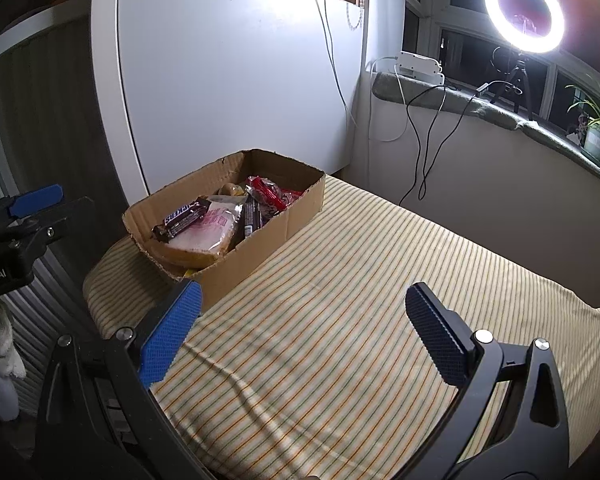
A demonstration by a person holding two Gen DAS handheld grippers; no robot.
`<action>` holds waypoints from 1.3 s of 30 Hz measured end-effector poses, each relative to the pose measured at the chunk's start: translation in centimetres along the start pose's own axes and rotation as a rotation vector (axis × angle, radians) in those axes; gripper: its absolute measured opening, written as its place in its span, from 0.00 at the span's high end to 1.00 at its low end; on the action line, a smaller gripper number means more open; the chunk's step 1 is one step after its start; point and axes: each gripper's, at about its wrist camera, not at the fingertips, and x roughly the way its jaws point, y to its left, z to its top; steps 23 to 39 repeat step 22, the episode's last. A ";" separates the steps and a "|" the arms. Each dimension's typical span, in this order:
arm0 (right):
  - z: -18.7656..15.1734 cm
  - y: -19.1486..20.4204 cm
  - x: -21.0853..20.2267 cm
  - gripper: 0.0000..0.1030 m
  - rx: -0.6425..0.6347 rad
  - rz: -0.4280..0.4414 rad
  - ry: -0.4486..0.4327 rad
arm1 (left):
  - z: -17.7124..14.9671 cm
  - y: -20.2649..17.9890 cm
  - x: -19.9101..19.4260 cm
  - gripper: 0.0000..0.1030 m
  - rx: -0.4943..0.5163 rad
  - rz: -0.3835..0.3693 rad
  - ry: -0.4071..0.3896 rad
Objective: Organize snacks
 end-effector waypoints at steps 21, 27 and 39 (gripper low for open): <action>-1.5 -1.6 0.0 0.00 0.032 -0.026 0.023 | -0.5 -0.8 0.4 0.22 0.011 -0.006 0.011; -1.6 -1.8 0.0 0.00 0.034 -0.026 0.024 | -0.6 -0.9 0.5 0.22 0.013 -0.005 0.016; -1.6 -1.8 0.0 0.00 0.034 -0.026 0.024 | -0.6 -0.9 0.5 0.22 0.013 -0.005 0.016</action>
